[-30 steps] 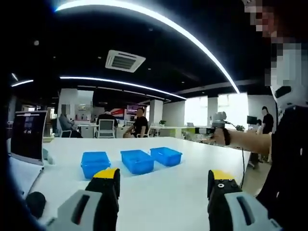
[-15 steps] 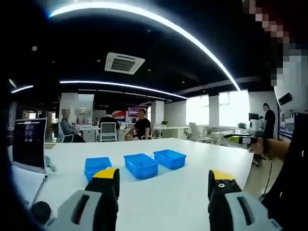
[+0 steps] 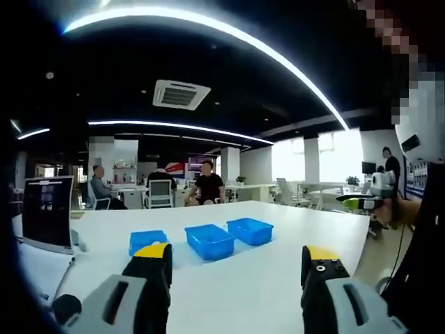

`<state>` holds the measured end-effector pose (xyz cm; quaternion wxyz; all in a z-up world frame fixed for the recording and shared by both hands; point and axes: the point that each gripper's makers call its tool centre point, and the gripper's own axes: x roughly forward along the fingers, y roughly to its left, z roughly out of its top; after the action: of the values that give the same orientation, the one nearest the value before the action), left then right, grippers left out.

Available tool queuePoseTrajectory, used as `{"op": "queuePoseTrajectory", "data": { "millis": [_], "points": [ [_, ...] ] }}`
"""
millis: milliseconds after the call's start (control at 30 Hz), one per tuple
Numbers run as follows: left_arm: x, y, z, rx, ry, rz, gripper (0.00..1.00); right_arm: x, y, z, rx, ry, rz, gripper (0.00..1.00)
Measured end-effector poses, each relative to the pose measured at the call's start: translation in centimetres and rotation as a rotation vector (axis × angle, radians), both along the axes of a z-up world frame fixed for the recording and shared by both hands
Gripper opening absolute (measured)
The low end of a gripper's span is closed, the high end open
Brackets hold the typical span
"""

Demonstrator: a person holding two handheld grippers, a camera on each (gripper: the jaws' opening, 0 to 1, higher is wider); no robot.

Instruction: Pick up the resistors one by one and place each resistor into its matching bin, sorting the parts by color and model until every resistor is separated into the correct bin for its type

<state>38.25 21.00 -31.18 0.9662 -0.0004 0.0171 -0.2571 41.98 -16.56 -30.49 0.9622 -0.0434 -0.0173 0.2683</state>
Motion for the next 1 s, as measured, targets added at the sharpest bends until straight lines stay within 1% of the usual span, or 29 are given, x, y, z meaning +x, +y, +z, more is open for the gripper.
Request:
{"op": "queuePoseTrajectory", "data": {
  "millis": [167,500,700,1000],
  "points": [
    [0.0,0.3,-0.1,-0.003,0.0,0.011,0.77,0.0,0.2,0.1,-0.008,0.001,0.005,0.48],
    [-0.1,0.2,0.0,0.0,-0.006,0.011,0.77,-0.1,0.4,0.1,-0.001,0.004,0.006,0.48],
    [-0.2,0.2,0.4,-0.004,-0.016,0.014,0.77,-0.1,1.2,0.6,-0.007,-0.001,0.021,0.48],
    [-0.1,0.3,0.5,0.0,-0.014,0.016,0.77,0.1,1.1,0.6,-0.015,0.0,0.021,0.48]
  ]
}}
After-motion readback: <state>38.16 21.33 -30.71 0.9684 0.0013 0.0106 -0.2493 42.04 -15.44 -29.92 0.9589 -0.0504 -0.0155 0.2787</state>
